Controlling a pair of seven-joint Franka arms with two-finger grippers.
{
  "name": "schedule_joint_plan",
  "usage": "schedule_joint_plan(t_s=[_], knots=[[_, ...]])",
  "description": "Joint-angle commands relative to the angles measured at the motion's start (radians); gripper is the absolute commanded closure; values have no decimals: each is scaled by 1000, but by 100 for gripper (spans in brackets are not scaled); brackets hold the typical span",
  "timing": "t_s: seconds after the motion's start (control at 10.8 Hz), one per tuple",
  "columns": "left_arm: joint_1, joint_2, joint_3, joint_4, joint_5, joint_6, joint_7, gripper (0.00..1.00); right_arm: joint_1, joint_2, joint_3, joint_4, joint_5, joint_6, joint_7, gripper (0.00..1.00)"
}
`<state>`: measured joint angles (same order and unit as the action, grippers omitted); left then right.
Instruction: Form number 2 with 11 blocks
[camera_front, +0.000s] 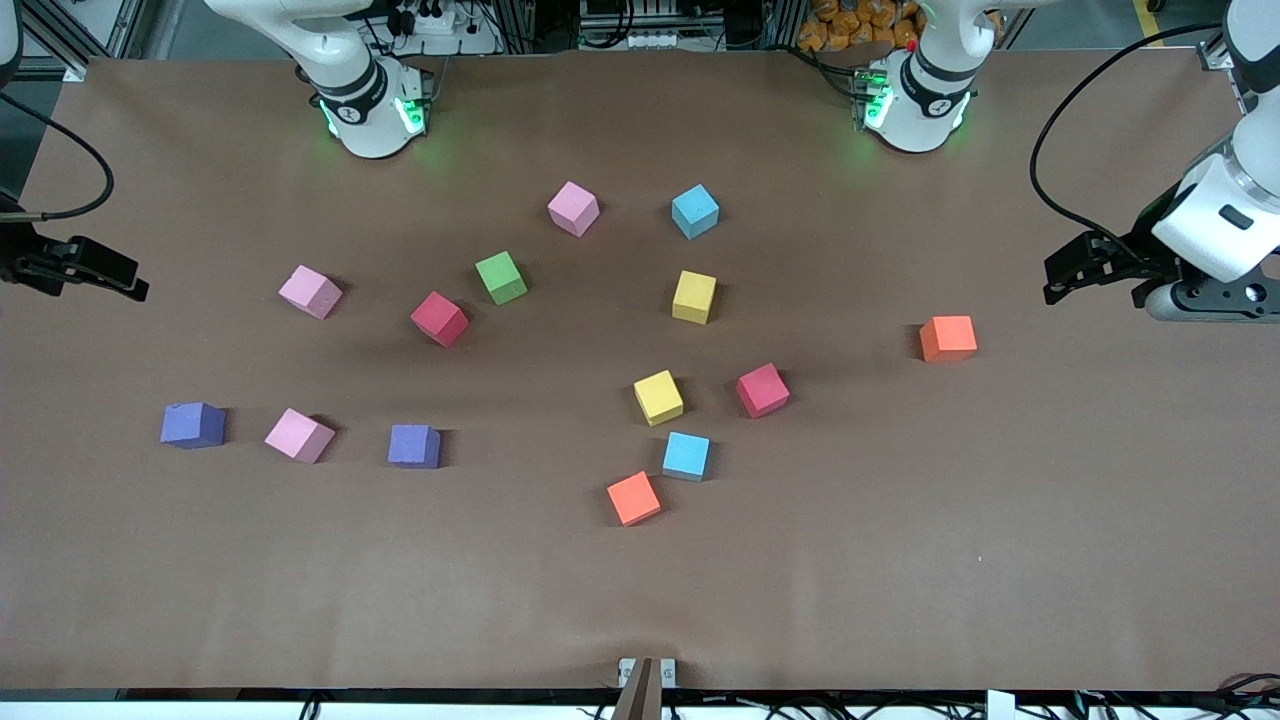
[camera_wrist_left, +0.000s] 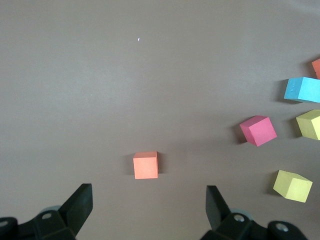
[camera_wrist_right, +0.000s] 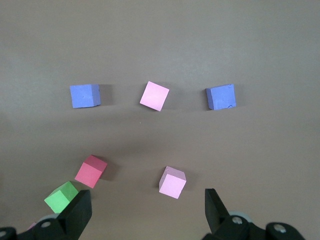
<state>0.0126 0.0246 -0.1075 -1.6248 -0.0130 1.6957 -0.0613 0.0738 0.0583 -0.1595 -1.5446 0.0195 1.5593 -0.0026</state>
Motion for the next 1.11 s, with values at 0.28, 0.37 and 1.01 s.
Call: schedule_joint_plan(t_s=[0.28, 0.37, 1.01], knots=[[12, -5, -1, -4, -15, 9, -5, 0, -5, -3, 2, 5, 0, -16, -7, 0], [12, -5, -3, -4, -15, 9, -6, 0, -5, -3, 2, 3, 0, -15, -7, 0], [15, -5, -1, -4, -16, 2, -6, 0, 6, 3, 3, -2, 0, -12, -7, 0]])
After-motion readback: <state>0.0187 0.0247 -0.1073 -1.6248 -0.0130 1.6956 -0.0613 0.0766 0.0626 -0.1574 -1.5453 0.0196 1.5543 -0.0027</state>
